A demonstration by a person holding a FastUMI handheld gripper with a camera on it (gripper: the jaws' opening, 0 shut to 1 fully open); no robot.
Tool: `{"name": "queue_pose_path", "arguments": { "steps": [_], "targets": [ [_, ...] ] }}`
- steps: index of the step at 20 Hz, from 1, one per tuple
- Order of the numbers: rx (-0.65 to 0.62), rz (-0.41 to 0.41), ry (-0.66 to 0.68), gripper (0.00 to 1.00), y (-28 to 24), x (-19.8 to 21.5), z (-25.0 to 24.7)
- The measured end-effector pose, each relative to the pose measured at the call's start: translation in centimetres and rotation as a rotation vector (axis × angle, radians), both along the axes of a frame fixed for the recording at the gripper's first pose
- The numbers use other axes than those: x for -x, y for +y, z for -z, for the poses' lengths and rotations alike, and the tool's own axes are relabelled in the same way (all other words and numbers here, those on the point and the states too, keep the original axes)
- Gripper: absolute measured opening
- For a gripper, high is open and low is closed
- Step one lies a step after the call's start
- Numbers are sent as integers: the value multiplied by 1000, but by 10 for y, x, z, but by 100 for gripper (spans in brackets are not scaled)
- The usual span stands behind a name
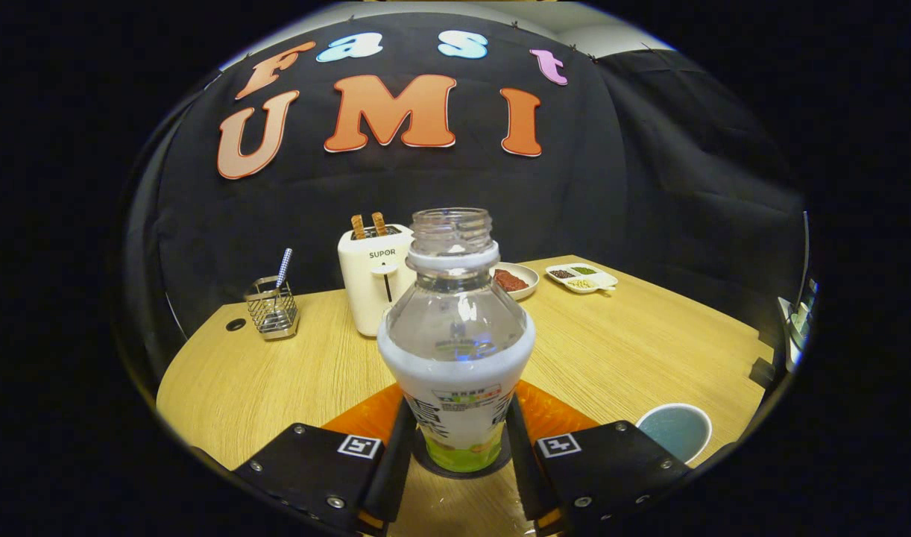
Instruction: Take the bottle from table, then pour the juice into the cup, finally place the bottle on the coaster
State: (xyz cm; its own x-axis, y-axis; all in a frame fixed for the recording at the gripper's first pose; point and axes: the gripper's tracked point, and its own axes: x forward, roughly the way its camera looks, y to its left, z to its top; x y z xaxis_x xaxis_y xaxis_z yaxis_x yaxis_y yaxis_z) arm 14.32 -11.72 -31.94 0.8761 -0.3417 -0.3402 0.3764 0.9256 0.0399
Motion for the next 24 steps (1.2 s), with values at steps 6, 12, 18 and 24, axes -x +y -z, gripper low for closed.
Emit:
{"name": "queue_pose_path", "arguments": {
  "steps": [6, 12, 18, 24],
  "targets": [
    [-26, -22, 16, 77, 7, 3, 12],
    [-11, -48, -53, 98, 13, 22, -19],
    [-71, -68, -166, 97, 18, 52, -66],
    [-73, -102, -250, 98, 23, 96, -127]
  ]
}}
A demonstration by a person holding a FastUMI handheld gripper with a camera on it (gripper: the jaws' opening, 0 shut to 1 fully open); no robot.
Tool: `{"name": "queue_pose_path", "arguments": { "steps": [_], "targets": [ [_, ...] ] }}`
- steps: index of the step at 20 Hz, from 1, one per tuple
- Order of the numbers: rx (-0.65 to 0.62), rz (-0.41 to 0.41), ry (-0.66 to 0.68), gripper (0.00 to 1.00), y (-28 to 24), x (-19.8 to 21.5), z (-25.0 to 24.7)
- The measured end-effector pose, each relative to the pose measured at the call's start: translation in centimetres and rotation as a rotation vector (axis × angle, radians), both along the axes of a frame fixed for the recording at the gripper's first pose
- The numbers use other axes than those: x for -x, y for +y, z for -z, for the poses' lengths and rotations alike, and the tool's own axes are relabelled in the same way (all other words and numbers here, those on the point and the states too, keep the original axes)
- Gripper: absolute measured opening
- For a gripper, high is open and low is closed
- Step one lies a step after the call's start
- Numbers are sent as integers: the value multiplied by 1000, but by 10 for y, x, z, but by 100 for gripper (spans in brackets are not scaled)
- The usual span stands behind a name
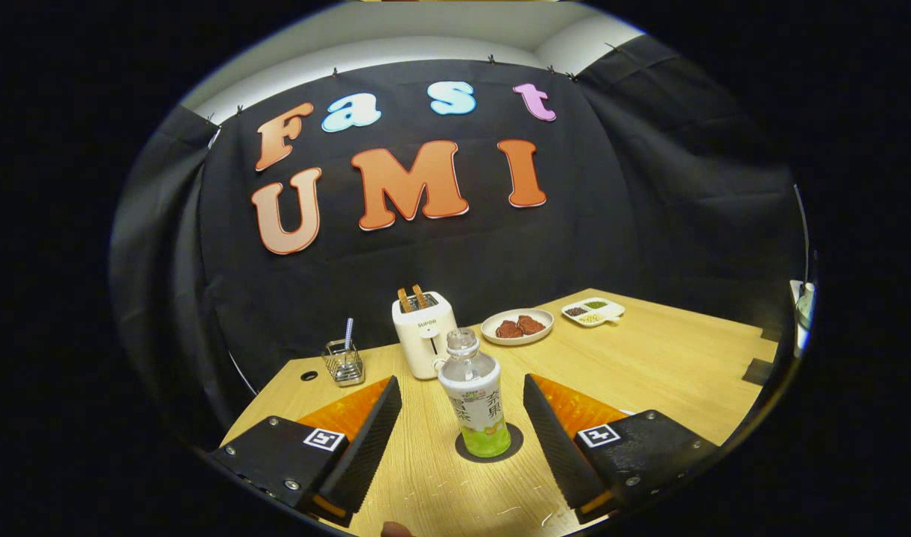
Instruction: Take the bottle from table, then pour the juice into the cup, finally place the bottle on the coaster
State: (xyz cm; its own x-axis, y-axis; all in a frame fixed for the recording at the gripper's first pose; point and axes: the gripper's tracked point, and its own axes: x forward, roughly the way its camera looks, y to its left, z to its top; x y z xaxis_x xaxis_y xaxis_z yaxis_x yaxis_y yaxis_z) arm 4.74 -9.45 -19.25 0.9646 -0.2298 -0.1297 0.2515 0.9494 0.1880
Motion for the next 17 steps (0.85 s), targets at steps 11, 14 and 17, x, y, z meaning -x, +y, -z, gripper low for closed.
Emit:
{"name": "queue_pose_path", "arguments": {
  "steps": [11, 14, 17],
  "targets": [
    [163, -105, -33, 98, 59, 70, -76],
    [216, -81, -9, 99, 55, 82, -76],
    [204, -105, -23, 99, 65, 85, -78]
  ]
}}
